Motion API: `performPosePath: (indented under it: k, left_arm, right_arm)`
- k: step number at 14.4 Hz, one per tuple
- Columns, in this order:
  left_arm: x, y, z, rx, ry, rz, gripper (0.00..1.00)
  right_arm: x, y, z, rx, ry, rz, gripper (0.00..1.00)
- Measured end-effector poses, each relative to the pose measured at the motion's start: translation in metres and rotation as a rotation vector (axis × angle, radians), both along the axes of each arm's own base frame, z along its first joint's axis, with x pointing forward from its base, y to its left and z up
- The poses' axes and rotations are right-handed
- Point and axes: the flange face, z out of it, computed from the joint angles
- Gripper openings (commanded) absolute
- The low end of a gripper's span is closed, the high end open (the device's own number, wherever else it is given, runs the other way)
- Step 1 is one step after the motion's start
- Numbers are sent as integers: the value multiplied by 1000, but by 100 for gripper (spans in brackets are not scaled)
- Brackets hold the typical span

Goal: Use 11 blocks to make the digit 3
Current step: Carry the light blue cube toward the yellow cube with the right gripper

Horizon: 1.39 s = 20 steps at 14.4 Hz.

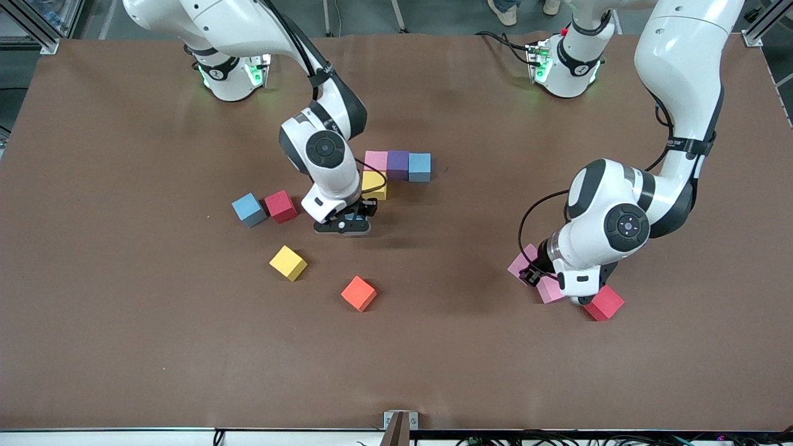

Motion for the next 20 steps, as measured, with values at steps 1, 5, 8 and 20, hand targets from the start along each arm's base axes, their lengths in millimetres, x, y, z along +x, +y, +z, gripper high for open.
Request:
performPosePath:
  k: [1, 5, 8, 20]
  left_arm:
    - [1, 0, 2, -1, -3, 1, 23]
    - [2, 1, 3, -1, -4, 3, 23]
    - [1, 5, 6, 9, 20, 4, 23]
    - [-10, 0, 22, 32, 72, -18, 23]
  right_arm:
    - [-1, 4, -2, -1, 1, 0, 0]
    - [-6, 12, -4, -3, 4, -26, 0]
    - [-15, 21, -5, -6, 9, -36, 0]
    - [-27, 29, -30, -31, 38, -69, 0]
